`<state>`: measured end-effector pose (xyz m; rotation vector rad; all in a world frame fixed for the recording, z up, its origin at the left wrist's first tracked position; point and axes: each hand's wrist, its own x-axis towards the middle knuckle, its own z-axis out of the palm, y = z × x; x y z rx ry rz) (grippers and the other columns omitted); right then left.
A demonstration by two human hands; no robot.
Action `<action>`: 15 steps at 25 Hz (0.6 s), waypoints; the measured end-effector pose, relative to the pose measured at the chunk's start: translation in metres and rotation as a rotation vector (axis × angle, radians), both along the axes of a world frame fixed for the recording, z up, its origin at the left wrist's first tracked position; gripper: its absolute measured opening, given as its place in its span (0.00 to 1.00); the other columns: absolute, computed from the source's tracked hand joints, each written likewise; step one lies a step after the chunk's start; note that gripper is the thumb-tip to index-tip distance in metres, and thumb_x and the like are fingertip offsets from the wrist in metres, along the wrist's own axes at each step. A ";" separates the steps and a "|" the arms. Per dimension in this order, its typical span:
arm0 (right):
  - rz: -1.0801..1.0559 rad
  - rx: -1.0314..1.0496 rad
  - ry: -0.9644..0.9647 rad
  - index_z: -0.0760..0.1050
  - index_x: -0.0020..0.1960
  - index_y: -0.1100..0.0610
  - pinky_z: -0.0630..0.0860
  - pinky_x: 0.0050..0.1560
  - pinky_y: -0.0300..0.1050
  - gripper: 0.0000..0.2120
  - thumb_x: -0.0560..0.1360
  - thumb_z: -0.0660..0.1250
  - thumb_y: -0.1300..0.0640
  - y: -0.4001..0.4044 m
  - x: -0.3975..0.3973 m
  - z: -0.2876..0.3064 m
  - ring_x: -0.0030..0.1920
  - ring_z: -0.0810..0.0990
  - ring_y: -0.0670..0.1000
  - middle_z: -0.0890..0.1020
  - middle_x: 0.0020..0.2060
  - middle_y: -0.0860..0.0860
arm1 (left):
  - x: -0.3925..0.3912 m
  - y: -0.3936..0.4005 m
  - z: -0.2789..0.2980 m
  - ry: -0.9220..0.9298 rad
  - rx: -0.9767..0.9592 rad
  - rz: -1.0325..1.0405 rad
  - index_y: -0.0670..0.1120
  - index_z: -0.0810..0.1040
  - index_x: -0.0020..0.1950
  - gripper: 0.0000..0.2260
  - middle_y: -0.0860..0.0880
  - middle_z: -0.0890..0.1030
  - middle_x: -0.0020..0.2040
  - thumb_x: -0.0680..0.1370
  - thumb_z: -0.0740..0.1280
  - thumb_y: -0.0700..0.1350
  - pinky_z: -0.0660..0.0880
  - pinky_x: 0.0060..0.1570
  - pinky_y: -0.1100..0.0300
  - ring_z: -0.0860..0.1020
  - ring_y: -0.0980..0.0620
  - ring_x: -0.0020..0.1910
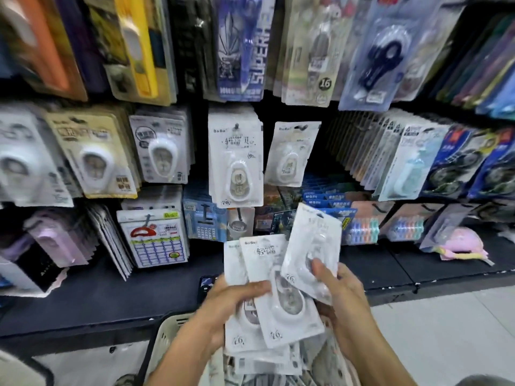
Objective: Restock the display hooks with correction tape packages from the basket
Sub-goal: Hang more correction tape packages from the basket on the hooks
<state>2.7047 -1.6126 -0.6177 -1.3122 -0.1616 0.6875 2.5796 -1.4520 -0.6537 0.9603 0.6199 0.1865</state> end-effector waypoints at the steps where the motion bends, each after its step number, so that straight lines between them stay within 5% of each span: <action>1: -0.010 0.005 -0.143 0.81 0.56 0.51 0.81 0.34 0.46 0.14 0.73 0.74 0.49 0.001 0.008 0.019 0.40 0.87 0.55 0.88 0.49 0.55 | 0.000 0.007 0.022 -0.035 0.031 0.013 0.41 0.81 0.62 0.33 0.36 0.86 0.54 0.58 0.83 0.35 0.83 0.50 0.40 0.85 0.34 0.51; 4: 0.025 -0.024 -0.435 0.78 0.56 0.45 0.68 0.20 0.40 0.17 0.70 0.72 0.41 0.009 0.035 0.073 0.22 0.76 0.50 0.86 0.40 0.51 | -0.010 0.034 0.089 -0.094 0.142 0.016 0.43 0.82 0.61 0.28 0.37 0.86 0.55 0.62 0.81 0.33 0.82 0.52 0.36 0.85 0.34 0.51; 6: 0.091 -0.038 -0.486 0.79 0.57 0.44 0.66 0.20 0.39 0.13 0.74 0.70 0.42 0.022 0.051 0.098 0.22 0.73 0.47 0.85 0.38 0.50 | -0.016 0.053 0.128 -0.116 0.265 0.020 0.45 0.82 0.61 0.26 0.39 0.87 0.54 0.63 0.79 0.35 0.83 0.49 0.38 0.86 0.36 0.51; 10: 0.071 -0.180 -0.413 0.83 0.54 0.48 0.63 0.19 0.38 0.08 0.78 0.71 0.47 0.048 0.066 0.121 0.20 0.68 0.46 0.85 0.36 0.49 | -0.025 0.084 0.173 -0.139 0.456 0.054 0.47 0.82 0.60 0.27 0.41 0.87 0.52 0.61 0.79 0.38 0.84 0.46 0.44 0.87 0.39 0.49; 15: -0.140 -0.119 -0.256 0.83 0.45 0.56 0.56 0.19 0.35 0.08 0.73 0.75 0.51 0.063 0.066 0.125 0.18 0.61 0.45 0.81 0.34 0.53 | -0.020 0.084 0.172 -0.231 0.351 0.118 0.45 0.81 0.62 0.27 0.39 0.87 0.53 0.63 0.78 0.36 0.84 0.38 0.48 0.87 0.37 0.48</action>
